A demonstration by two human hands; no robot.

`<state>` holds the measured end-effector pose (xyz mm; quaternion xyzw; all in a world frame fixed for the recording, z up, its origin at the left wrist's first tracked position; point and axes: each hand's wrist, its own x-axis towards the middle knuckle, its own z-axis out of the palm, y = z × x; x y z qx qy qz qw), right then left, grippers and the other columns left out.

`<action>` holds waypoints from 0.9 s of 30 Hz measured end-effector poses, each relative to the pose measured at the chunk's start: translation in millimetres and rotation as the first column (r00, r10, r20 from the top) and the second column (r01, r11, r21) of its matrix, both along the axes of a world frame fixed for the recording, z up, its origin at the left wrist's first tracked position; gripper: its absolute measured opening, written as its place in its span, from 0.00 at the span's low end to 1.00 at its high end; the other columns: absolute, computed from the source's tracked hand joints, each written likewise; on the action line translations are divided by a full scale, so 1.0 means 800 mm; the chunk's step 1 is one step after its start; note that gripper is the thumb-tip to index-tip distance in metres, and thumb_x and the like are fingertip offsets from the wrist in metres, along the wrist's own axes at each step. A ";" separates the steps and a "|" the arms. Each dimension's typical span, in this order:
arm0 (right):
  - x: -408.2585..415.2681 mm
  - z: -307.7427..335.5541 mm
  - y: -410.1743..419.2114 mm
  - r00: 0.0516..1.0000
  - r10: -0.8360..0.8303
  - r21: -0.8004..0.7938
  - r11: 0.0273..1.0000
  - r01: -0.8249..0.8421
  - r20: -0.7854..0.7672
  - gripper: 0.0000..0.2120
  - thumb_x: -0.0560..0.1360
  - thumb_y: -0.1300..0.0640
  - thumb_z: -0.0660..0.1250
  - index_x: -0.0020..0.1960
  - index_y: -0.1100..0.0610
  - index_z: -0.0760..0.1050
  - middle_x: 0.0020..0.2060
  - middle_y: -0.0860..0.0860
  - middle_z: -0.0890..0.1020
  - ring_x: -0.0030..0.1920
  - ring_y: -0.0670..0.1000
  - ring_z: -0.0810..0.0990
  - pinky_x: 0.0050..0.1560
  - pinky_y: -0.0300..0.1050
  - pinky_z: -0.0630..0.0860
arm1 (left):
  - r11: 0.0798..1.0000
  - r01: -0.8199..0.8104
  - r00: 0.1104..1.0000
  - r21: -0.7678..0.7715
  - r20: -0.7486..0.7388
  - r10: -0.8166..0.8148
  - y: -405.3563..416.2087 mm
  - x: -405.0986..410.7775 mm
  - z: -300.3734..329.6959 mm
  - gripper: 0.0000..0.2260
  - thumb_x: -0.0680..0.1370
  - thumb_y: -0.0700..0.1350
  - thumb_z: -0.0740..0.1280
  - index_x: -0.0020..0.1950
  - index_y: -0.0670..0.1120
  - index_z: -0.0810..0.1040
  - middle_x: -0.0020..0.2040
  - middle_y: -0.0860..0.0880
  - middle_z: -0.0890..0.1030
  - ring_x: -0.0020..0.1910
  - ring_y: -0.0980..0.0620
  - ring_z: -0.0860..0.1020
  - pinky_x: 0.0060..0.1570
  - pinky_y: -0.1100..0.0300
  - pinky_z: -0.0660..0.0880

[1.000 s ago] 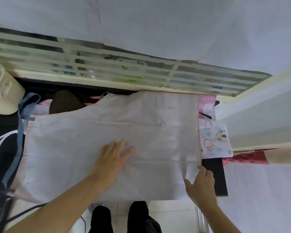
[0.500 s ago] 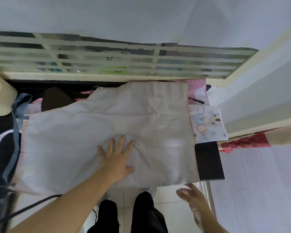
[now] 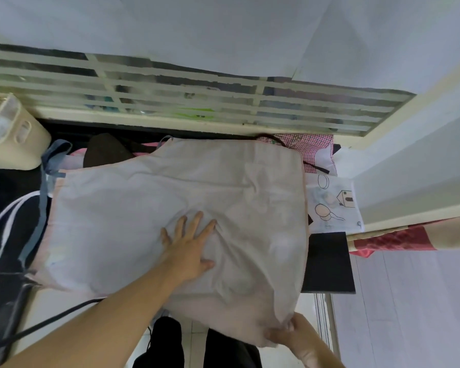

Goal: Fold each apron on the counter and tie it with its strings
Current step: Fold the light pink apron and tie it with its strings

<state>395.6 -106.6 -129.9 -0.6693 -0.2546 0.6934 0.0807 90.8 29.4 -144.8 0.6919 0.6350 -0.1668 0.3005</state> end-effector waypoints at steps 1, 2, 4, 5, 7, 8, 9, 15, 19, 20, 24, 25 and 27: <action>-0.007 0.021 0.005 0.998 -0.029 0.003 1.000 0.029 -0.055 0.43 0.54 0.48 0.90 0.65 0.60 0.81 0.57 0.55 0.87 0.61 0.57 0.85 0.69 0.63 0.75 | 1.000 -0.011 1.000 0.004 0.013 0.011 -0.001 0.000 0.000 0.48 0.76 0.68 0.68 0.81 0.67 0.34 0.82 0.57 0.31 0.83 0.43 0.37 0.76 0.27 0.41; -0.014 0.044 0.014 0.989 -0.080 0.020 0.996 0.083 -0.123 0.39 0.58 0.55 0.88 0.66 0.62 0.79 0.57 0.59 0.87 0.59 0.61 0.85 0.67 0.65 0.75 | 1.000 -0.027 0.999 0.010 0.027 0.027 -0.001 0.001 0.002 0.48 0.76 0.67 0.68 0.82 0.67 0.35 0.83 0.56 0.32 0.83 0.43 0.36 0.76 0.27 0.41; -0.017 0.072 0.029 0.939 -0.238 0.007 0.969 0.247 -0.246 0.27 0.67 0.65 0.78 0.65 0.64 0.78 0.57 0.63 0.86 0.56 0.65 0.85 0.62 0.64 0.77 | 0.997 -0.073 0.996 0.019 0.051 0.072 -0.002 -0.001 0.006 0.47 0.75 0.65 0.69 0.83 0.65 0.39 0.84 0.52 0.33 0.84 0.46 0.35 0.78 0.31 0.40; -0.019 0.091 0.041 0.892 -0.332 -0.008 0.938 0.346 -0.306 0.22 0.71 0.65 0.73 0.65 0.63 0.79 0.57 0.63 0.86 0.56 0.66 0.85 0.58 0.62 0.80 | 0.994 -0.103 0.992 0.025 0.073 0.101 -0.004 -0.005 0.010 0.46 0.76 0.64 0.69 0.84 0.64 0.41 0.84 0.50 0.34 0.84 0.48 0.36 0.80 0.35 0.40; -0.016 0.120 0.068 0.784 -0.480 -0.015 0.856 0.516 -0.394 0.18 0.77 0.58 0.68 0.65 0.62 0.80 0.54 0.61 0.86 0.49 0.63 0.87 0.40 0.53 0.84 | 0.987 -0.148 0.977 0.056 0.161 0.138 -0.011 -0.017 0.019 0.43 0.77 0.62 0.68 0.85 0.62 0.46 0.85 0.49 0.37 0.84 0.48 0.38 0.82 0.42 0.42; -0.011 0.126 0.079 0.726 -0.544 -0.030 0.808 0.588 -0.420 0.17 0.78 0.55 0.67 0.64 0.61 0.80 0.47 0.59 0.86 0.38 0.58 0.86 0.28 0.46 0.79 | 0.981 -0.172 0.963 0.084 0.226 0.149 -0.014 -0.025 0.025 0.40 0.78 0.61 0.68 0.85 0.60 0.51 0.85 0.49 0.41 0.84 0.48 0.42 0.82 0.46 0.44; -0.009 0.129 0.092 0.671 -0.609 -0.042 0.753 0.657 -0.422 0.16 0.80 0.54 0.66 0.63 0.62 0.80 0.38 0.57 0.84 0.27 0.51 0.81 0.20 0.39 0.72 | 0.972 -0.208 0.938 0.106 0.305 0.168 -0.017 -0.033 0.032 0.36 0.79 0.59 0.68 0.84 0.59 0.57 0.84 0.50 0.46 0.84 0.49 0.48 0.82 0.50 0.48; -0.036 0.142 0.159 0.304 -0.841 -0.167 0.413 0.895 -0.447 0.15 0.84 0.59 0.66 0.70 0.57 0.76 0.51 0.55 0.85 0.38 0.48 0.87 0.30 0.38 0.82 | 0.871 -0.437 0.608 -0.225 0.640 0.470 -0.022 -0.069 0.122 0.12 0.81 0.58 0.69 0.64 0.59 0.81 0.60 0.60 0.83 0.60 0.61 0.80 0.69 0.57 0.74; -0.058 0.151 0.169 0.153 -0.818 -0.231 0.327 0.916 -0.554 0.29 0.64 0.63 0.81 0.65 0.57 0.80 0.48 0.51 0.86 0.35 0.44 0.85 0.31 0.33 0.78 | 0.847 -0.291 0.459 -0.445 0.712 0.531 -0.034 -0.112 0.164 0.24 0.79 0.59 0.72 0.73 0.54 0.74 0.65 0.53 0.82 0.64 0.58 0.80 0.66 0.60 0.76; -0.060 0.153 0.173 0.125 -0.815 -0.250 0.313 0.916 -0.565 0.36 0.56 0.65 0.83 0.63 0.56 0.81 0.44 0.48 0.85 0.31 0.42 0.82 0.31 0.33 0.77 | 0.847 -0.232 0.476 -0.478 0.704 0.528 -0.039 -0.121 0.168 0.29 0.77 0.59 0.75 0.75 0.55 0.71 0.68 0.53 0.79 0.65 0.59 0.79 0.67 0.61 0.75; -0.076 0.153 0.179 -0.135 -0.876 -0.358 0.045 0.933 -0.463 0.25 0.78 0.73 0.58 0.70 0.56 0.76 0.57 0.54 0.84 0.32 0.51 0.86 0.34 0.41 0.82 | 0.850 -0.038 0.739 -0.526 0.557 0.378 -0.061 -0.131 0.169 0.56 0.65 0.65 0.82 0.84 0.61 0.51 0.75 0.62 0.66 0.73 0.64 0.66 0.73 0.64 0.64; -0.085 0.155 0.184 -0.172 -0.868 -0.390 0.026 0.921 -0.465 0.23 0.81 0.71 0.55 0.71 0.57 0.76 0.58 0.55 0.83 0.34 0.54 0.87 0.35 0.44 0.83 | 0.864 -0.030 0.776 -0.502 0.534 0.337 -0.066 -0.127 0.168 0.59 0.64 0.66 0.82 0.84 0.61 0.47 0.78 0.62 0.61 0.75 0.63 0.63 0.74 0.64 0.63; -0.105 0.159 0.189 -0.155 -0.868 -0.393 0.049 0.918 -0.471 0.21 0.84 0.69 0.55 0.72 0.58 0.75 0.60 0.57 0.83 0.40 0.58 0.88 0.34 0.49 0.84 | 0.901 -0.028 0.823 -0.433 0.501 0.266 -0.077 -0.109 0.167 0.65 0.61 0.71 0.81 0.84 0.60 0.42 0.80 0.63 0.52 0.79 0.59 0.56 0.77 0.58 0.61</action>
